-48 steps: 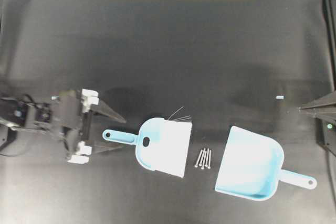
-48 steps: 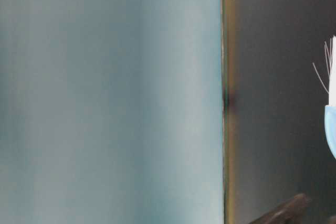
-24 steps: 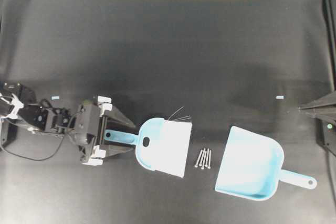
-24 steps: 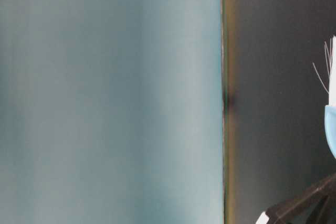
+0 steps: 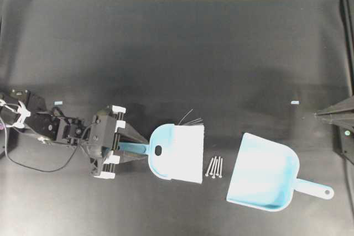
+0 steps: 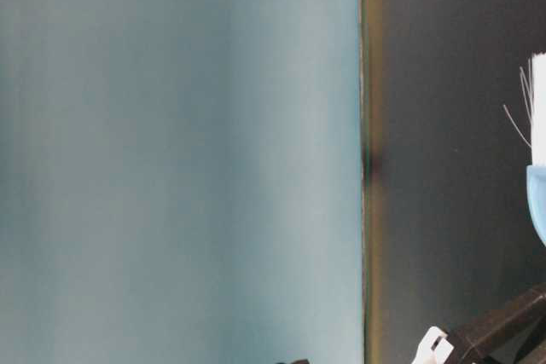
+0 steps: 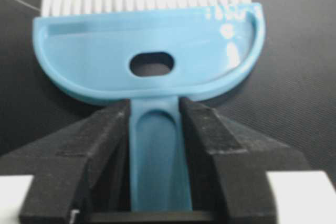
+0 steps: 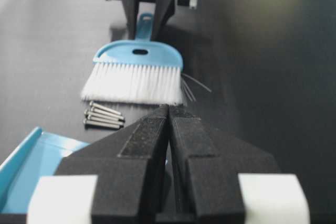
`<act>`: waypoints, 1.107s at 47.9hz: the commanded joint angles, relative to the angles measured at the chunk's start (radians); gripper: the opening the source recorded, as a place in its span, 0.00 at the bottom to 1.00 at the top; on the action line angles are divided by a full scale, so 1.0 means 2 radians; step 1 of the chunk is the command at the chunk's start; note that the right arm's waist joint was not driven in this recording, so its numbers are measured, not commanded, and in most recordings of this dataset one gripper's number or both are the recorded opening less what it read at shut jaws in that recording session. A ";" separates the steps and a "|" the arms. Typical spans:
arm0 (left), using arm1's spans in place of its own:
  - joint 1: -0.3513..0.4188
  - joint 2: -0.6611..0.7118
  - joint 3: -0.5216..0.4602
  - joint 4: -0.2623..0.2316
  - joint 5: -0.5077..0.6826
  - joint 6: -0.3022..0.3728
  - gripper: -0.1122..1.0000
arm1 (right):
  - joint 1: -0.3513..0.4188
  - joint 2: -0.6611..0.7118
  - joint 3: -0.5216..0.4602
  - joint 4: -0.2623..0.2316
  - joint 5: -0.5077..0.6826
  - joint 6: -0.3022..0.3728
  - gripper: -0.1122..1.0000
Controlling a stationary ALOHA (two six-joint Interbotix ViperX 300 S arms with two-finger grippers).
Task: Hold the dustpan with a person, while the left arm uses a hand brush to gather the screws into the dustpan.
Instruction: 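Lift the brush with the left gripper and carry it toward the screws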
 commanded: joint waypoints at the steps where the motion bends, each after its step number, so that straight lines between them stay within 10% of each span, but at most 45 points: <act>1: 0.004 -0.008 -0.001 -0.002 0.031 0.002 0.37 | 0.000 0.004 -0.003 0.000 -0.005 0.001 0.10; 32: 0.028 -0.189 -0.186 -0.001 0.541 0.074 0.37 | 0.000 0.003 -0.003 0.000 -0.005 0.001 0.10; 53: 0.035 -0.171 -0.331 -0.001 0.836 0.126 0.37 | 0.000 0.003 -0.003 0.000 -0.005 0.001 0.10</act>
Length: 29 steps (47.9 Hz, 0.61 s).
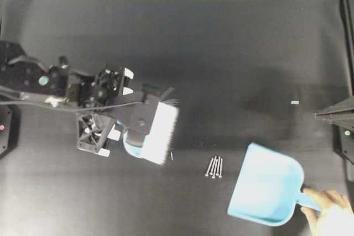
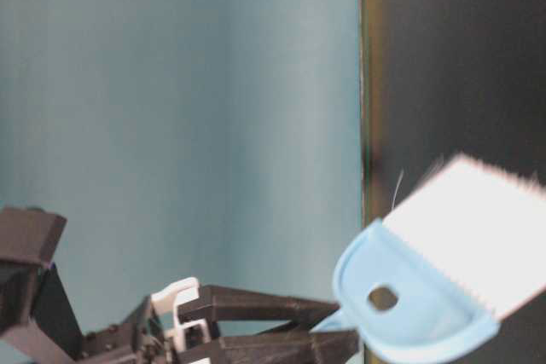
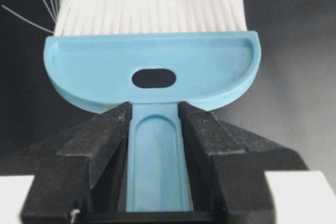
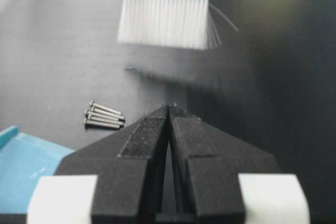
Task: Hold the dustpan with a person, while the left arm uses a hand brush to gather the screws into the dustpan.
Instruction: 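Lift the brush with the left gripper and carry it toward the screws, then sweep the screws with the brush into the hand-held dustpan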
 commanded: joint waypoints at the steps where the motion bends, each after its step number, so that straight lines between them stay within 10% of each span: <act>1: 0.003 0.015 -0.040 0.001 0.041 0.002 0.37 | 0.000 0.003 -0.003 0.001 -0.005 0.001 0.10; 29: -0.019 0.123 -0.106 0.001 0.026 0.005 0.37 | 0.000 0.002 -0.002 0.001 -0.005 0.001 0.10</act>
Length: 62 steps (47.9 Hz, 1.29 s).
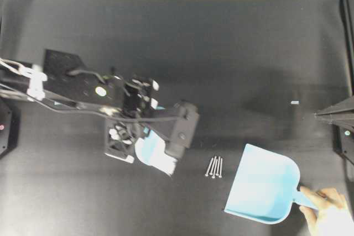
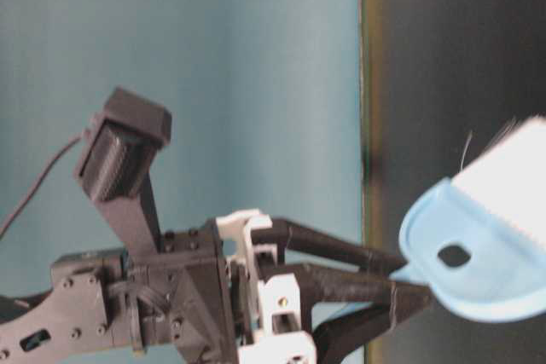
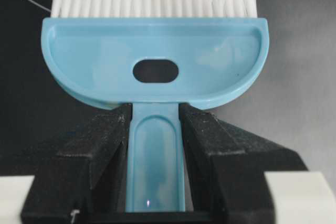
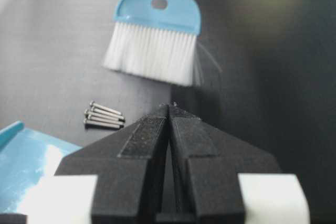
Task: Hold the dustpan with a person, while the left arm uses a hand brush to gather the screws into the dustpan.
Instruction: 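Sweep the screws with the brush into the hand-held dustpan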
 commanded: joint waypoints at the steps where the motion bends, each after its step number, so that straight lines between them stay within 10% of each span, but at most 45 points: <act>1: -0.008 0.004 -0.022 0.001 -0.008 -0.001 0.37 | 0.000 0.002 -0.003 0.000 -0.005 0.001 0.10; 37: -0.017 0.101 -0.074 0.001 -0.104 -0.001 0.37 | 0.000 0.002 -0.002 0.000 -0.005 0.001 0.10; 62: -0.015 0.178 -0.196 0.001 -0.155 0.048 0.37 | 0.000 0.001 -0.002 0.000 -0.005 0.001 0.10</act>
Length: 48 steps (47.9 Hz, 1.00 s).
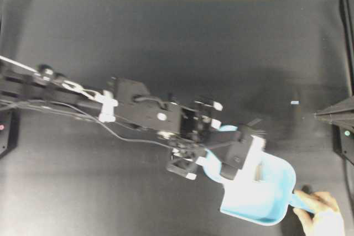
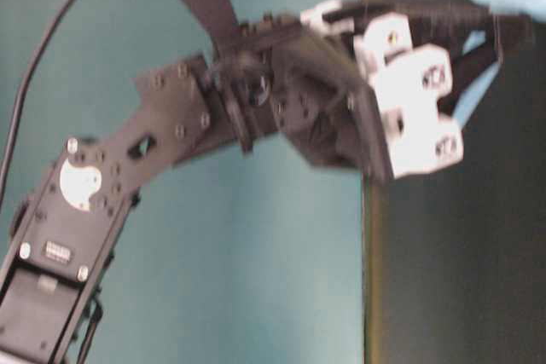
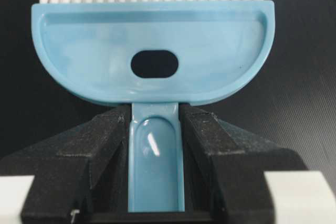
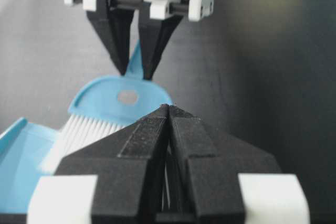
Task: Hold the dustpan with a person, while the left arm uses a hand brush to gather the screws into the dustpan.
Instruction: 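Sweep the screws with the brush into the hand-held dustpan, then carry the brush back left and lower it onto the table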
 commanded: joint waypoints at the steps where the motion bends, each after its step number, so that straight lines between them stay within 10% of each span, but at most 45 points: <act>1: 0.001 0.012 -0.034 0.001 -0.008 0.008 0.37 | 0.000 0.002 -0.003 0.001 -0.005 0.001 0.10; 23: 0.008 -0.031 -0.041 0.001 -0.037 0.025 0.37 | 0.000 0.002 -0.002 0.001 -0.005 0.001 0.10; 48: 0.030 -0.226 0.198 0.001 -0.172 -0.017 0.37 | 0.000 0.002 -0.003 0.001 -0.005 0.001 0.10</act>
